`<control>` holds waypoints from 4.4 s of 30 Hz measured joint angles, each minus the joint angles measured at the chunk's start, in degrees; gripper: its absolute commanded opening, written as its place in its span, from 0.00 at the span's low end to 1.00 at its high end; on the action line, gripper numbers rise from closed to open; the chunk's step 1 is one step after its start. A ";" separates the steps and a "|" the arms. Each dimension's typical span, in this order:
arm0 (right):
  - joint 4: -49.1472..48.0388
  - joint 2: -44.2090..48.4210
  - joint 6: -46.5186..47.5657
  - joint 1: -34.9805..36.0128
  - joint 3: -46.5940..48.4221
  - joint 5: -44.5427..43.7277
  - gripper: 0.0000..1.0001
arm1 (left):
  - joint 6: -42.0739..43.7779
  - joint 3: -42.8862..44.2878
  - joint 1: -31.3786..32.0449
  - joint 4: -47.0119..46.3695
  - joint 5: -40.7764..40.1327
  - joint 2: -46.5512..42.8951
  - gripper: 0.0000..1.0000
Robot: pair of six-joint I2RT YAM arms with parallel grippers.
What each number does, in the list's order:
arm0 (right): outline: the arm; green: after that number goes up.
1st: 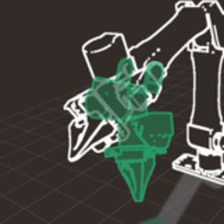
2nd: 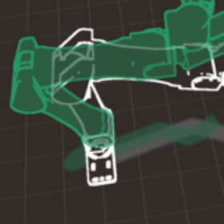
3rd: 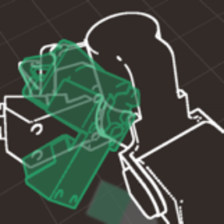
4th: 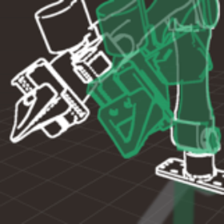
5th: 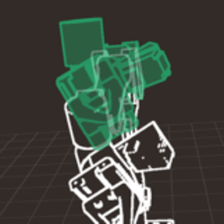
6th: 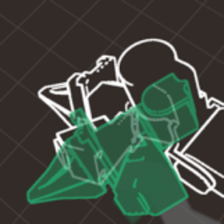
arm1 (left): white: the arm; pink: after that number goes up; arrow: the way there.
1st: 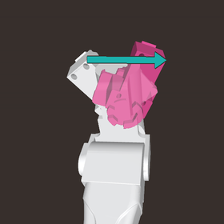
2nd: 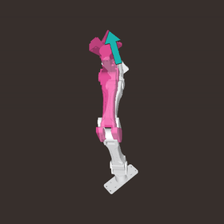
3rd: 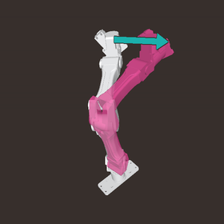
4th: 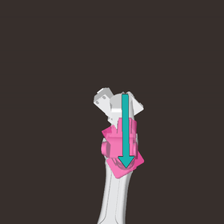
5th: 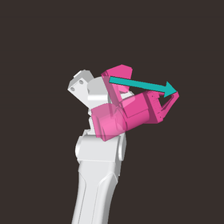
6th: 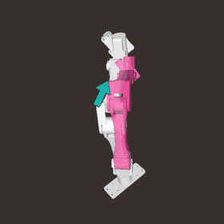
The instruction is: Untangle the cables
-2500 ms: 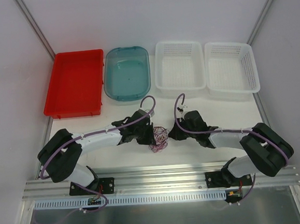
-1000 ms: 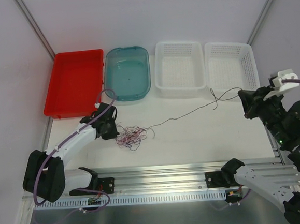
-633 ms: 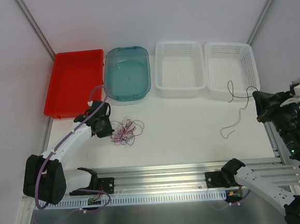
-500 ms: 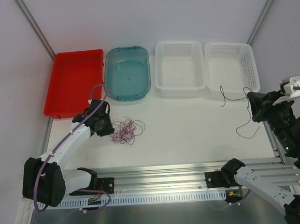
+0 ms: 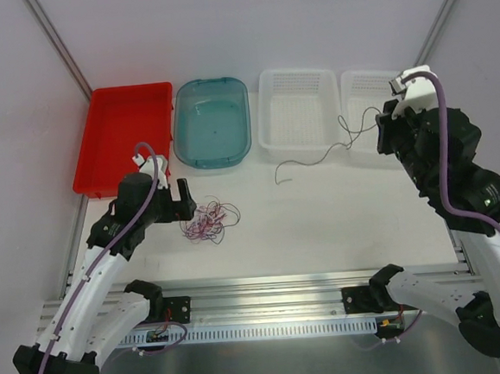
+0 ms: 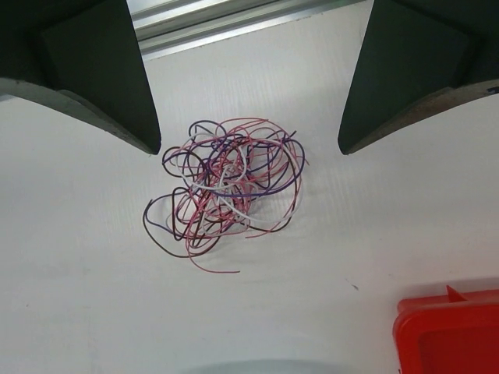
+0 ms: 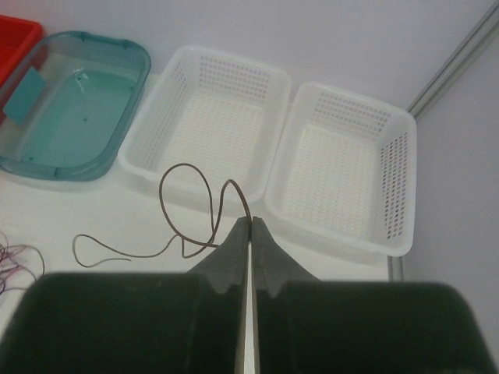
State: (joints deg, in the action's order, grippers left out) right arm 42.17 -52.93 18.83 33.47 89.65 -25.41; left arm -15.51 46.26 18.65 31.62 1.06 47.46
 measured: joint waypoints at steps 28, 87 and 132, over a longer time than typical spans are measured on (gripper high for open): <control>-28.24 -37.33 4.81 -35.26 16.37 6.01 0.01 | 2.69 -7.80 0.00 -2.69 -4.28 -9.73 0.99; -43.08 -14.32 -40.70 19.26 -46.88 21.22 0.98 | -20.06 -16.28 1.57 -14.91 6.14 13.73 0.74; -49.68 -36.24 -56.74 25.92 -40.02 17.05 0.32 | -28.63 -22.18 20.41 -29.55 4.87 17.64 0.29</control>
State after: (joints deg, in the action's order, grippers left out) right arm -7.51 -89.17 -37.91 59.40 49.63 -8.36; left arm -44.14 24.08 39.07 2.07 5.93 65.10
